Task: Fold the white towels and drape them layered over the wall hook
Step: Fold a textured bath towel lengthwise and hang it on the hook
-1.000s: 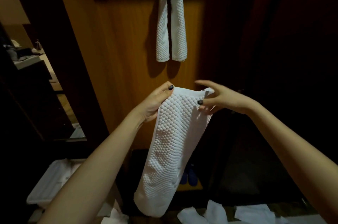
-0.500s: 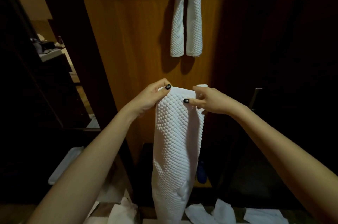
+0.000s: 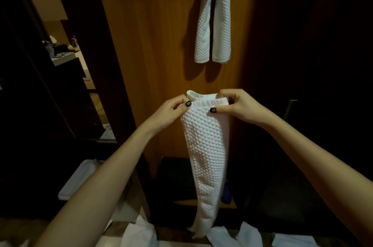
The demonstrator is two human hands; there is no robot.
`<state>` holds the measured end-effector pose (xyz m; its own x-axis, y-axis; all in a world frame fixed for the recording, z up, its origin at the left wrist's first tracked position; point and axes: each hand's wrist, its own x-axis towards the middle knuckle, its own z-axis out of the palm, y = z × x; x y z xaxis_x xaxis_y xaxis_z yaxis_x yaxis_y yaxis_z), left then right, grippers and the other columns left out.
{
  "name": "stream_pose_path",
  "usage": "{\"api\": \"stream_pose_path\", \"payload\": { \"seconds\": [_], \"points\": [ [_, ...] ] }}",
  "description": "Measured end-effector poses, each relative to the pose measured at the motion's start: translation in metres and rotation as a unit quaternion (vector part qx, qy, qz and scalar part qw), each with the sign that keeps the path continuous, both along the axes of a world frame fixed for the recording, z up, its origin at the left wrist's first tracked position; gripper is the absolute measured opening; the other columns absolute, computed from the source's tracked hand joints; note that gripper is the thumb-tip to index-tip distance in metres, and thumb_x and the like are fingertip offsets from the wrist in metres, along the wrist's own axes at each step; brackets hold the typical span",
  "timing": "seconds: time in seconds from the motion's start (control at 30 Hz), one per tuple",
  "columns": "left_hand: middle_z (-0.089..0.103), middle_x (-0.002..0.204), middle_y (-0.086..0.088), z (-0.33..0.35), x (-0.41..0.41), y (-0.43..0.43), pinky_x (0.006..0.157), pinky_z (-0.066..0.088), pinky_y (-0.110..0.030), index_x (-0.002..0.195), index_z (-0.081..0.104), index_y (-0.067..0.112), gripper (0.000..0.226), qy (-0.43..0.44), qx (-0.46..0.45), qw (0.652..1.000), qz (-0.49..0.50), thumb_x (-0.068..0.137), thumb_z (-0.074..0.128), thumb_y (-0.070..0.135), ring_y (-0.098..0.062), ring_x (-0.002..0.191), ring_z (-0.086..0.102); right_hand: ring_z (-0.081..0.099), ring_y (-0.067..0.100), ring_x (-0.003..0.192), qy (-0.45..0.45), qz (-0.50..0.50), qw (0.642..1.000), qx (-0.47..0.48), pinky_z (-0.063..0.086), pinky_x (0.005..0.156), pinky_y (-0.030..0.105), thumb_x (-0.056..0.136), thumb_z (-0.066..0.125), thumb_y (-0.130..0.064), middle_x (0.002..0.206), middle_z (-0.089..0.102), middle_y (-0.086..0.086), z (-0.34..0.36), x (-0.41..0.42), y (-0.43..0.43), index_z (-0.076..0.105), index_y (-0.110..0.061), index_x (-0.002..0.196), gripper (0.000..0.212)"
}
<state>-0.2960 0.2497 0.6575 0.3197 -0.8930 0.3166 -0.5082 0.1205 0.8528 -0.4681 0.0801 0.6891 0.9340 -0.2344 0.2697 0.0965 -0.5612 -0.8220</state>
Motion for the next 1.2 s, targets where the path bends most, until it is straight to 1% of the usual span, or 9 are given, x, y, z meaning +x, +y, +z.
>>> {"api": "stream_pose_path", "payload": {
  "seconds": [0.07,0.13,0.23,0.4,0.57,0.7,0.87,1.0,1.2],
  "points": [
    [0.056,0.087,0.007,0.0,-0.003,-0.005,0.077,0.04,-0.018,0.09,0.057,-0.004,0.036,-0.006,-0.029,1.0,0.007,0.093,0.05,0.032,0.0,0.082,0.054,0.055,0.01,0.071,-0.016,-0.013,1.0,-0.008,0.043,0.063,0.024,0.081,0.078,-0.014,0.074,0.061,0.009,0.008,-0.003,-0.004,0.056,0.001,0.073,0.028],
    [0.055,0.082,0.011,0.002,-0.008,-0.011,0.073,0.039,-0.014,0.081,0.057,0.008,0.022,-0.014,-0.056,0.998,0.017,0.097,0.053,0.023,0.002,0.078,0.052,0.055,0.002,0.068,-0.033,-0.041,0.998,-0.029,0.042,0.06,0.016,0.081,0.078,-0.014,0.073,0.061,-0.001,0.016,-0.006,-0.008,0.059,-0.007,0.073,0.021],
    [0.05,0.08,0.011,0.007,-0.016,-0.022,0.068,0.035,-0.018,0.076,0.055,0.02,0.022,-0.078,-0.097,0.991,0.051,0.097,0.054,0.018,0.001,0.073,0.047,0.055,0.003,0.071,-0.027,-0.104,0.986,-0.13,0.044,0.063,0.022,0.085,0.075,-0.025,0.081,0.065,0.002,0.026,-0.011,-0.014,0.064,-0.011,0.085,0.018],
    [0.049,0.085,-0.004,0.015,-0.022,-0.034,0.065,0.032,-0.025,0.078,0.055,0.002,0.03,-0.188,-0.119,0.973,0.067,0.094,0.053,0.027,-0.012,0.074,0.046,0.05,-0.005,0.062,0.034,-0.112,0.961,-0.251,0.038,0.054,0.014,0.093,0.065,-0.032,0.072,0.056,-0.008,0.029,-0.024,-0.022,0.049,-0.032,0.078,0.021],
    [0.05,0.081,-0.002,0.023,-0.027,-0.04,0.063,0.034,-0.032,0.082,0.057,0.006,0.034,-0.251,-0.09,0.961,0.076,0.094,0.048,0.036,-0.018,0.072,0.048,0.055,0.007,0.067,0.102,-0.138,0.957,-0.232,0.042,0.062,0.032,0.086,0.071,-0.039,0.08,0.065,0.001,0.016,-0.027,-0.028,0.06,-0.016,0.093,0.026],
    [0.052,0.079,-0.002,0.027,-0.019,-0.036,0.063,0.036,-0.035,0.083,0.057,0.008,0.034,-0.274,-0.069,0.954,0.1,0.094,0.047,0.039,-0.018,0.072,0.049,0.052,0.003,0.065,0.003,-0.186,0.976,-0.11,0.041,0.057,0.024,0.083,0.076,-0.03,0.078,0.064,0.003,-0.009,-0.016,-0.014,0.057,-0.015,0.082,0.024],
    [0.055,0.08,-0.004,0.029,-0.006,-0.021,0.062,0.034,-0.021,0.082,0.058,0.009,0.019,-0.227,-0.115,0.957,0.136,0.096,0.058,0.022,-0.013,0.072,0.05,0.062,0.006,0.103,-0.107,-0.146,0.972,0.153,0.055,0.075,0.02,0.082,0.077,-0.015,0.119,0.058,-0.002,-0.03,0.012,0.012,0.047,-0.027,0.121,0.051],
    [0.055,0.079,0.004,0.029,0.001,-0.005,0.062,0.035,-0.012,0.081,0.057,0.015,0.014,-0.176,-0.142,0.959,0.173,0.094,0.062,0.017,0.001,0.071,0.048,0.064,-0.005,0.095,-0.126,-0.128,0.978,0.106,0.053,0.072,0.015,0.085,0.075,-0.019,0.109,0.064,-0.011,-0.022,0.028,0.026,0.057,-0.025,0.112,0.033],
    [0.06,0.104,-0.007,0.006,-0.008,0.006,0.065,0.05,-0.019,0.102,0.044,0.024,0.024,0.119,-0.237,0.931,0.25,0.092,0.065,0.016,-0.01,0.085,0.062,0.063,-0.004,0.083,-0.161,-0.104,0.98,0.047,0.05,0.071,0.016,0.091,0.068,-0.014,0.09,0.065,-0.014,-0.002,0.047,0.039,0.066,-0.014,0.105,0.015]
  ]
}}
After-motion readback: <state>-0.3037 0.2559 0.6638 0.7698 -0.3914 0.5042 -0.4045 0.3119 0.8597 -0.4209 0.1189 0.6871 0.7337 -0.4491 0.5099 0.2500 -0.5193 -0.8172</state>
